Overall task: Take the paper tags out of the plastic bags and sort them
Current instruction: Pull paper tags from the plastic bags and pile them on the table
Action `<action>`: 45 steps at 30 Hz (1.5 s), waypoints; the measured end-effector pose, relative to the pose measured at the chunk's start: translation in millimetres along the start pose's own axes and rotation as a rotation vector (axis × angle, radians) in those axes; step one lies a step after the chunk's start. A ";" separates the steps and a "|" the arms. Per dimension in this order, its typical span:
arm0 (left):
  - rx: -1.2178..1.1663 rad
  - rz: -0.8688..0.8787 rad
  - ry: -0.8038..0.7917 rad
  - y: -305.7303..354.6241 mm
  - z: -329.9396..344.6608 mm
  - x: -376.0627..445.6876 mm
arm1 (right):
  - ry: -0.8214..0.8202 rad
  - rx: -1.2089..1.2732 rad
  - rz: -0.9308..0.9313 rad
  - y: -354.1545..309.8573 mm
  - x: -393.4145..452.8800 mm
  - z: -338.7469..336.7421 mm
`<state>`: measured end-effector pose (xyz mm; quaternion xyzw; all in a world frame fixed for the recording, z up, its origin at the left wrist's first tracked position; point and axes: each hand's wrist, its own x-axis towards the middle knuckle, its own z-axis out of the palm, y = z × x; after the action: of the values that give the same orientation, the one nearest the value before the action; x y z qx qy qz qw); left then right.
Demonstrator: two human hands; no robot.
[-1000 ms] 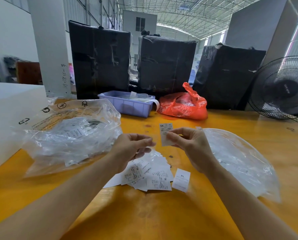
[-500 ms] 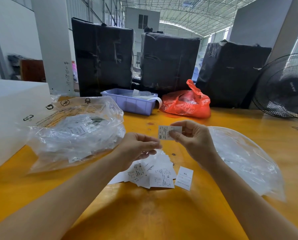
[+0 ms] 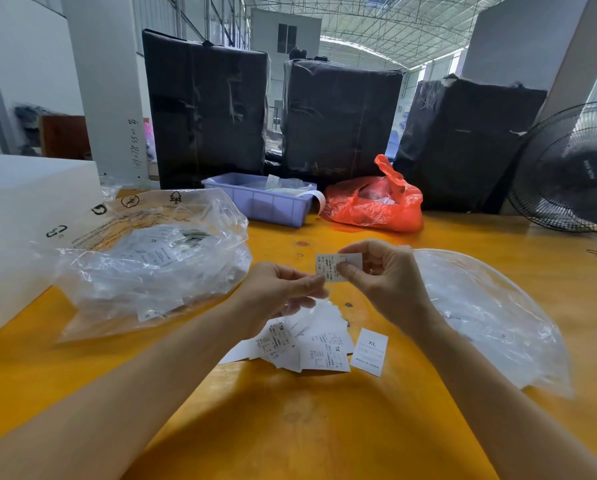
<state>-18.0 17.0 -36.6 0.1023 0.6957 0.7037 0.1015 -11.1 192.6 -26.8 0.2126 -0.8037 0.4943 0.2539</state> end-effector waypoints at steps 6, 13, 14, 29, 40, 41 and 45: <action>0.038 -0.008 0.048 -0.1 0.4 0.5 | 0.044 0.067 0.009 -1.2 1.7 -2.9; 0.086 -0.005 0.044 -0.9 -0.1 1.9 | 0.022 0.002 -0.032 -0.2 1.1 -1.9; 0.095 -0.004 0.040 -1.1 -0.1 1.8 | 0.028 -0.015 -0.037 0.4 1.2 -1.8; 0.162 0.050 0.086 -2.1 0.6 2.8 | -0.211 -0.145 0.052 3.7 -0.8 -1.6; -0.004 0.043 0.130 -7.1 12.0 1.5 | -0.221 0.012 0.260 4.1 0.3 4.1; -0.050 0.028 0.157 -6.4 12.0 1.5 | -0.184 0.039 0.278 3.7 0.5 4.2; -0.050 0.017 0.235 -7.8 14.0 1.7 | -0.188 0.017 0.249 -0.7 -3.1 9.6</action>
<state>-15.7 31.1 -44.3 0.0227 0.6841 0.7288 0.0160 -10.2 184.0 -31.9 0.1588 -0.8399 0.5068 0.1121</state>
